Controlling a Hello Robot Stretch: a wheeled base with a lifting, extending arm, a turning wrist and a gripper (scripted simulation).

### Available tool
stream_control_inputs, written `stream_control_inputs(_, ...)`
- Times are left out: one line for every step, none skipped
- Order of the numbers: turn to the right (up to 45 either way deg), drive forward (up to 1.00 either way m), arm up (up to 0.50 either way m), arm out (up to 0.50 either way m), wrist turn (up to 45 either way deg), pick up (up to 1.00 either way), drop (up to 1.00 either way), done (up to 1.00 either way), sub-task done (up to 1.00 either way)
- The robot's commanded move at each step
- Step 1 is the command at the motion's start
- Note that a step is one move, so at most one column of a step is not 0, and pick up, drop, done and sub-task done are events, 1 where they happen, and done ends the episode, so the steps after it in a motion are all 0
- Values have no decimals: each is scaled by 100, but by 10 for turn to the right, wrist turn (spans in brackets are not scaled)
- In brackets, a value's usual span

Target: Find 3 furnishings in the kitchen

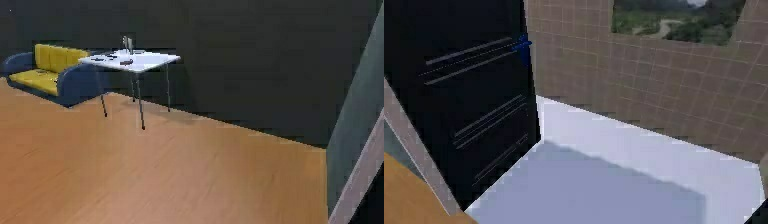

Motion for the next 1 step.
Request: stream_control_inputs(-450,0,0,0,0,0,0,0,0)
